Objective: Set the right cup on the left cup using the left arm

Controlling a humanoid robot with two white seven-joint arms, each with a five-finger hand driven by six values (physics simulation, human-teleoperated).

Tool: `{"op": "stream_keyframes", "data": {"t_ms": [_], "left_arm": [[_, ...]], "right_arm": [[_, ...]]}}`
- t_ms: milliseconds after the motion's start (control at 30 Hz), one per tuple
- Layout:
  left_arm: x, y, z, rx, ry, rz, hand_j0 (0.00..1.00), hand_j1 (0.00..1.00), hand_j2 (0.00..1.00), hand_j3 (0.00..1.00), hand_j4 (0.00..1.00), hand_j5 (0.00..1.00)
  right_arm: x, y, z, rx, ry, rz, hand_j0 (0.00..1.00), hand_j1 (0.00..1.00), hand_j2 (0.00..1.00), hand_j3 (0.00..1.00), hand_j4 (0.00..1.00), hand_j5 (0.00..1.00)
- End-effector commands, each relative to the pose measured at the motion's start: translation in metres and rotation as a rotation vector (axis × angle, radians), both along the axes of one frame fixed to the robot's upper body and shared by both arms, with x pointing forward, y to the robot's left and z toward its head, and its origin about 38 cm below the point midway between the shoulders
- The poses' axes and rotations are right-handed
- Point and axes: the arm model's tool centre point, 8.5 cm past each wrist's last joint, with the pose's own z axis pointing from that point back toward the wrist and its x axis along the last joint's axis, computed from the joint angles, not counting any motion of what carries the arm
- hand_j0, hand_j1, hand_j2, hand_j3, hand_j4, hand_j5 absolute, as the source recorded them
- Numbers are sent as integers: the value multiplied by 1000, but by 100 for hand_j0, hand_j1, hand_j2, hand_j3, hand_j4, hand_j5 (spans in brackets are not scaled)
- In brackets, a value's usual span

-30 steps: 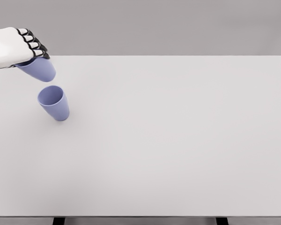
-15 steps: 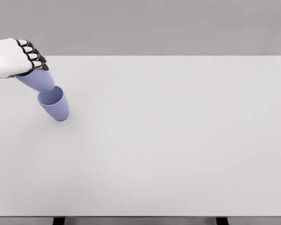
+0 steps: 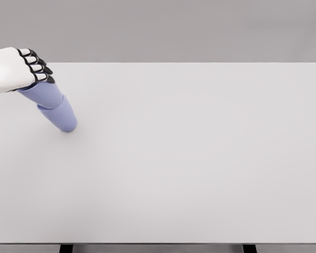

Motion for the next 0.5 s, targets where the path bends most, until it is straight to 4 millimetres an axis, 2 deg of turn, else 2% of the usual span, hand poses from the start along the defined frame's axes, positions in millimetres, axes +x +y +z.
{"op": "stream_keyframes", "data": {"t_ms": [0,467], "left_arm": [[-1,-2,2,-1,-4,-5,78,78,78,78,78,78],[-1,-4,5,-27,-12,-11,78,78,78,78,78,78]], "right_arm": [[0,0,0,-1,0,-1,100,100,100,100,100,100],[0,0,0,1,0,0,100,100,100,100,100,100]]}}
